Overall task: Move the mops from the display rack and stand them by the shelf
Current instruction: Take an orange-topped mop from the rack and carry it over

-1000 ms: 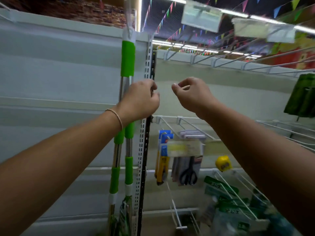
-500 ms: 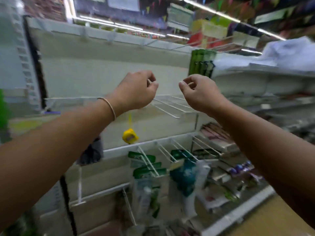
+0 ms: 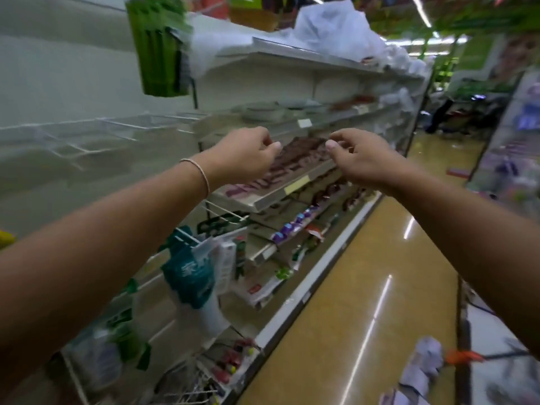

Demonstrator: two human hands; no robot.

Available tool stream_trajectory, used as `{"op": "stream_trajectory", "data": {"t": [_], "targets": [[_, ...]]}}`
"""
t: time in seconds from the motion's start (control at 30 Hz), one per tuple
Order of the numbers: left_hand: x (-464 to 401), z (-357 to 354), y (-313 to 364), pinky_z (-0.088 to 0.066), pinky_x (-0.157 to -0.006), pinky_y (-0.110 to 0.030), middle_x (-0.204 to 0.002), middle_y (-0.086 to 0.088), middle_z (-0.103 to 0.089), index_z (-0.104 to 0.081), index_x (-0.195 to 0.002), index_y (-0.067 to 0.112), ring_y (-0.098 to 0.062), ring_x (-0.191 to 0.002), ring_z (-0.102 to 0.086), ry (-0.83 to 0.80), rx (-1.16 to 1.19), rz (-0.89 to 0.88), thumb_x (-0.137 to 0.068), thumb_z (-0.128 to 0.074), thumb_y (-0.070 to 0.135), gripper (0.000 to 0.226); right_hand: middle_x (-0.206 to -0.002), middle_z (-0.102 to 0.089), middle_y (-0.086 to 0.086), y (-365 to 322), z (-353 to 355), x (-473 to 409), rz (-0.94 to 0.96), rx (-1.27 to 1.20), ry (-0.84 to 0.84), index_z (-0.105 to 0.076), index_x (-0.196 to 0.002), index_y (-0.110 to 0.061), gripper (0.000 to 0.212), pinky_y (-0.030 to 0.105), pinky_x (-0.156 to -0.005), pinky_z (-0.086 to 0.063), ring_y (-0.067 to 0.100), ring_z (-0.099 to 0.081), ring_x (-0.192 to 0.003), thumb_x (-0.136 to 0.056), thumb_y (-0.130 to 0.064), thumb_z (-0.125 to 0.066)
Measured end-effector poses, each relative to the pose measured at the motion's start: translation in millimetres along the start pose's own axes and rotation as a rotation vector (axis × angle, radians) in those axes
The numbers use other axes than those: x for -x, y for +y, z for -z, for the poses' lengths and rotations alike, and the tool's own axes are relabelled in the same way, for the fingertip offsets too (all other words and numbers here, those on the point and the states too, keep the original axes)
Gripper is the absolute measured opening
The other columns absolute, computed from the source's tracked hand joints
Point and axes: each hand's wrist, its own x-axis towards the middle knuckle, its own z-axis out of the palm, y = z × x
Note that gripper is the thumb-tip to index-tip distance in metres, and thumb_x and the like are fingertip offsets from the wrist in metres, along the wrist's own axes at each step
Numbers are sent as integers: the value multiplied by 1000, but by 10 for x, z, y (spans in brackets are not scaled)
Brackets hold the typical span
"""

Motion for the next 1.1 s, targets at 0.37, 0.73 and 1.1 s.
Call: {"op": "stream_trajectory", "data": {"t": [0.37,0.73,1.1], "targets": [[-1442,-1554,703,-47,-77,-37,-106,-11,-63,-57,-110,11,-27,-93,-57,-221,119,-280,-100,-38,44,39,-135,-56,8,1604,195,-307,-289,42,127,-51,-139,-15,43,31,-88,-40,13,-48,-111,-103,-37,-46],[-3200,-2657,867,-35,-68,-31,-95,-6,-58,-56,-102,14,-22,-84,-52,-242,226,-396,-100,-38,43,34,-140,-56,11,2880,189,-1201,-570,107,222,-50,-142,-13,51,46,-106,-46,25,-54,-127,-100,-42,-49],[-4412,-3713,1138,-40,-72,-31,-106,-10,-63,-58,-116,9,-23,-91,-56,-263,295,-457,-100,-37,41,41,-129,-61,11,4220,294,-1883,-684,79,297,-53,-138,-17,43,37,-93,-49,21,-59,-107,-100,-37,-52]]}}
